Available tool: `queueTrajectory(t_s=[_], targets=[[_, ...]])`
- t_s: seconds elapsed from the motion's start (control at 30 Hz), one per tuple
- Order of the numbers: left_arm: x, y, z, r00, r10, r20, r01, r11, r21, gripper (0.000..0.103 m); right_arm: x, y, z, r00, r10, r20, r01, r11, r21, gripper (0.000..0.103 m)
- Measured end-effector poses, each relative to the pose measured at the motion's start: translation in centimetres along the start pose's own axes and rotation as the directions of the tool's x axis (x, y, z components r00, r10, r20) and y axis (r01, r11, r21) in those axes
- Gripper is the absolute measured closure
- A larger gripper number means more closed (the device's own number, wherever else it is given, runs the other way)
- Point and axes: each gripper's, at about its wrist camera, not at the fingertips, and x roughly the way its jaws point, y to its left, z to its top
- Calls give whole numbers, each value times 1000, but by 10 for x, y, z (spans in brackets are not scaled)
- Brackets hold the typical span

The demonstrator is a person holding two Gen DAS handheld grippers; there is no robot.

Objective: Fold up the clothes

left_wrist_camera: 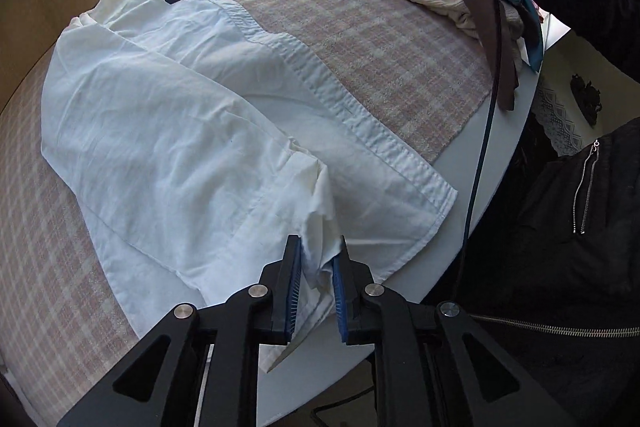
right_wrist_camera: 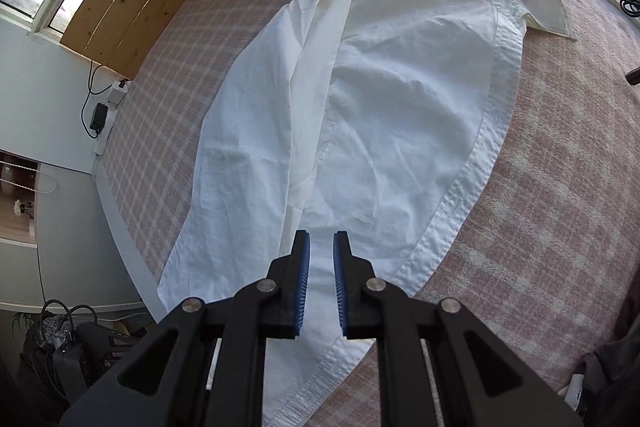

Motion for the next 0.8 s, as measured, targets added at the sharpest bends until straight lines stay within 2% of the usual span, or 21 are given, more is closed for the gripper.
queueTrajectory(t_s=[0.07,0.17,0.27,0.33,0.4,0.53,0.57,0.6,0.67,0.73,0.8], targets=[[-12,0,-10,1000,-14,-5,14,1000,-28,85,2,5,-1,1000,-3,-12,3,1000,-16,90],[-51,15,-28,1000,9,29,-6,994,-105,83,-1,15,-5,1000,-2,-24,1,999,-52,90],[-95,40,-40,993,97,67,-82,977,-194,79,-11,29,-11,999,22,-28,-25,994,-106,90],[-122,61,-38,983,160,90,-133,959,-250,79,-19,36,-14,999,39,-29,-43,990,-134,90],[-150,86,-30,972,186,146,-134,942,-307,79,-31,42,-15,998,54,-19,-56,988,-142,90],[-197,147,3,940,212,268,-88,908,-410,72,-78,50,2,992,108,58,-100,988,-120,89],[-207,163,11,929,222,295,-78,899,-431,72,-92,51,8,990,111,86,-100,988,-118,83],[-212,177,22,920,225,321,-60,890,-452,72,-105,53,15,987,107,116,-93,989,-119,74],[-203,205,42,906,217,362,-19,878,-479,72,-126,58,30,981,84,177,-63,991,-121,66],[-180,228,61,898,192,395,28,872,-489,72,-135,60,47,973,62,223,-38,993,-113,66],[-140,239,77,910,115,399,99,873,-477,72,-131,59,67,968,55,245,-31,994,-102,66]])
